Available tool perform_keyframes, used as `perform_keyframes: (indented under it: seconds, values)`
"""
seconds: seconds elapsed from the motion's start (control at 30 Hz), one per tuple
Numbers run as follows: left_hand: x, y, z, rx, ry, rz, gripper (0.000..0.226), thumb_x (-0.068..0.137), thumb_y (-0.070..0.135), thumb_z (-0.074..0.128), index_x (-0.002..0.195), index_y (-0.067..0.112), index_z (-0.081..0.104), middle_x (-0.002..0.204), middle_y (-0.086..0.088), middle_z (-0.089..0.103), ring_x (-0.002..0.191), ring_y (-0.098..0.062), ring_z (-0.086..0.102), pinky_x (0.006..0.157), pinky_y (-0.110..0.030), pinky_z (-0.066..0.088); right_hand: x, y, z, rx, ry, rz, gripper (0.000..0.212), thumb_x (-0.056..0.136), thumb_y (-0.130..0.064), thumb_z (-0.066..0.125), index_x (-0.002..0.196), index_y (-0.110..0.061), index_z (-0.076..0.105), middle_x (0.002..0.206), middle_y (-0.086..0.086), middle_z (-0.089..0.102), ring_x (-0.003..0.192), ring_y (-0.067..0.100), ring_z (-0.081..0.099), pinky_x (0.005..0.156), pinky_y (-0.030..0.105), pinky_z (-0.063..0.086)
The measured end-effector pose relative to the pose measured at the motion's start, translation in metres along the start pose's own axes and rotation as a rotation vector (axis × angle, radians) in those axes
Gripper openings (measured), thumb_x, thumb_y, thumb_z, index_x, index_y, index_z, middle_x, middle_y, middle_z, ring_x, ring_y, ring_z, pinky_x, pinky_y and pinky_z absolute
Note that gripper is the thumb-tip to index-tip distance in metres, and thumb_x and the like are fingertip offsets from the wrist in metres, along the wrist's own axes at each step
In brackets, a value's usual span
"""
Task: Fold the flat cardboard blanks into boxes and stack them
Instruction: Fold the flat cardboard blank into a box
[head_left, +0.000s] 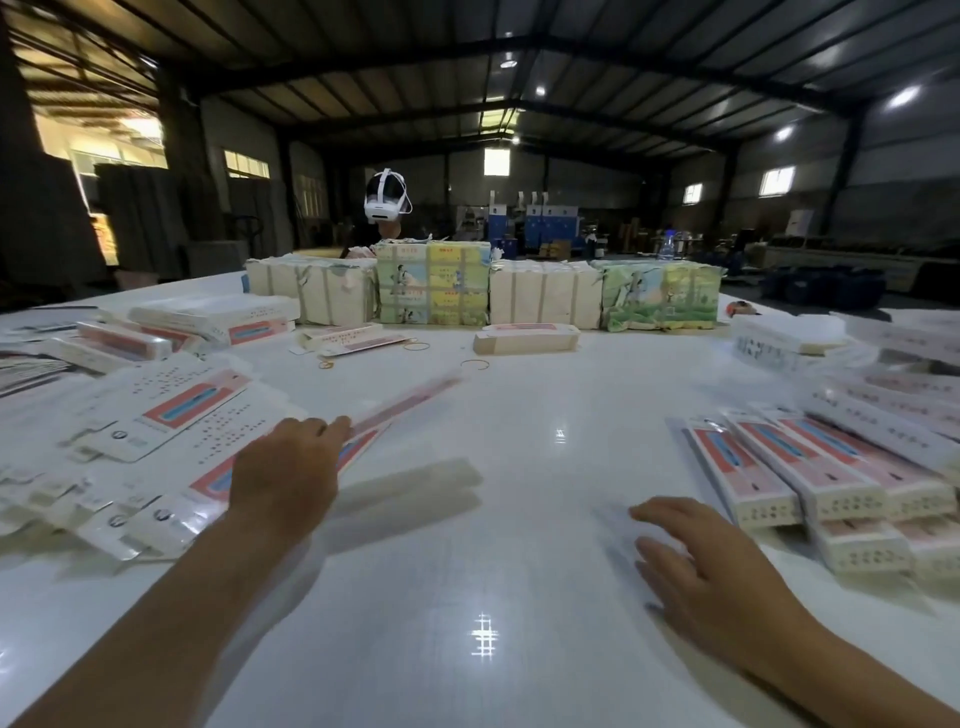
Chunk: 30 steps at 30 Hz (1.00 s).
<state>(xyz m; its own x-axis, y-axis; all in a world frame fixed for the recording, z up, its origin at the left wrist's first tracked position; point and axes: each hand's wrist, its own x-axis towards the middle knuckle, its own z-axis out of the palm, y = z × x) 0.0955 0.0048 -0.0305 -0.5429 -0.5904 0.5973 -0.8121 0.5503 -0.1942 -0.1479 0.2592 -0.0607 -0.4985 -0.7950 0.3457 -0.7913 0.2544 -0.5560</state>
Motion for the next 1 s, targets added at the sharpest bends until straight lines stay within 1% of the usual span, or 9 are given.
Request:
perform_keyframes:
  seconds: [0.07, 0.17, 0.27, 0.33, 0.43, 0.6, 0.77, 0.87, 1.0]
  values:
    - [-0.002, 0.025, -0.009, -0.144, 0.22, 0.22, 0.038, 0.072, -0.005, 0.07, 0.11, 0.003, 0.068, 0.091, -0.015, 0.071, 0.074, -0.034, 0.066, 0.052, -0.039, 0.056, 0.005, -0.009, -0.007, 0.627, 0.074, 0.303, 0.025, 0.092, -0.028, 0.06, 0.116, -0.024, 0.063, 0.102, -0.002, 0.069, 0.079, 0.014, 0.065, 0.071, 0.032, 0.054]
    - [-0.009, 0.064, -0.017, -0.26, 0.319, 0.497, 0.033, 0.073, -0.002, 0.066, 0.106, 0.004, 0.07, 0.092, -0.012, 0.071, 0.075, -0.031, 0.067, 0.055, -0.038, 0.056, 0.011, -0.014, -0.016, 1.27, -0.004, 0.632, 0.026, 0.088, -0.03, 0.062, 0.106, -0.012, 0.057, 0.085, 0.021, 0.071, 0.049, 0.026, 0.063, 0.038, 0.028, 0.049]
    - [-0.018, 0.087, -0.017, -0.303, 0.146, 0.673, 0.045, 0.07, 0.018, 0.076, 0.113, 0.012, 0.067, 0.103, -0.005, 0.069, 0.083, -0.023, 0.066, 0.062, -0.033, 0.055, 0.008, -0.017, -0.016, 1.234, -0.061, 0.6, 0.018, 0.09, 0.002, 0.052, 0.107, -0.002, 0.054, 0.073, 0.02, 0.071, 0.044, 0.024, 0.062, 0.032, 0.023, 0.042]
    - [-0.022, 0.095, -0.019, -0.317, -0.054, 0.653, 0.054, 0.079, 0.039, 0.066, 0.129, 0.02, 0.055, 0.125, -0.001, 0.06, 0.108, -0.021, 0.059, 0.086, -0.034, 0.052, 0.006, -0.016, -0.013, 1.188, -0.05, 0.544, 0.029, 0.086, 0.016, 0.044, 0.107, -0.001, 0.054, 0.071, 0.02, 0.07, 0.041, 0.022, 0.056, 0.031, 0.023, 0.04]
    - [-0.017, 0.114, -0.027, -0.373, -0.322, 0.528, 0.085, 0.081, 0.07, 0.043, 0.149, 0.031, 0.009, 0.156, 0.009, 0.014, 0.141, -0.015, 0.013, 0.116, -0.039, 0.011, 0.003, -0.016, -0.01, 1.115, -0.04, 0.406, 0.047, 0.083, 0.02, 0.045, 0.108, -0.02, 0.056, 0.07, 0.017, 0.07, 0.042, 0.022, 0.054, 0.035, 0.024, 0.043]
    - [-0.017, 0.167, -0.048, -0.403, -0.257, 0.331, 0.099, 0.076, 0.068, 0.052, 0.149, 0.021, 0.004, 0.141, 0.0, 0.032, 0.122, -0.02, 0.031, 0.104, -0.035, 0.028, -0.006, -0.015, -0.008, 0.996, -0.017, 0.292, 0.078, 0.088, 0.01, 0.052, 0.115, -0.062, 0.037, 0.058, 0.012, 0.062, 0.047, 0.023, 0.056, 0.042, 0.027, 0.047]
    - [-0.028, 0.181, -0.051, -0.476, -0.122, 0.19, 0.086, 0.075, 0.07, 0.051, 0.142, 0.026, 0.02, 0.126, 0.007, 0.042, 0.099, -0.009, 0.037, 0.088, -0.023, 0.032, -0.008, -0.008, -0.016, 0.568, 0.137, 0.138, 0.036, 0.096, -0.011, 0.052, 0.122, -0.035, 0.058, 0.072, -0.001, 0.065, 0.054, 0.008, 0.059, 0.052, 0.021, 0.05]
    - [-0.035, 0.178, -0.052, -0.491, -0.093, 0.131, 0.088, 0.072, 0.074, 0.051, 0.142, 0.029, 0.019, 0.123, 0.011, 0.043, 0.093, -0.007, 0.037, 0.085, -0.018, 0.035, -0.012, -0.011, -0.012, 0.415, 0.096, 0.075, 0.03, 0.096, -0.019, 0.053, 0.12, -0.037, 0.054, 0.094, -0.008, 0.059, 0.07, 0.0, 0.062, 0.056, 0.011, 0.046]
    - [-0.038, 0.176, -0.054, -0.473, -0.091, 0.136, 0.088, 0.074, 0.074, 0.05, 0.142, 0.026, 0.021, 0.122, 0.009, 0.044, 0.094, -0.008, 0.036, 0.084, -0.02, 0.033, -0.007, -0.015, -0.013, 0.963, -0.073, 0.338, 0.023, 0.089, -0.008, 0.06, 0.108, -0.02, 0.067, 0.089, 0.01, 0.072, 0.072, 0.023, 0.069, 0.058, 0.031, 0.054]
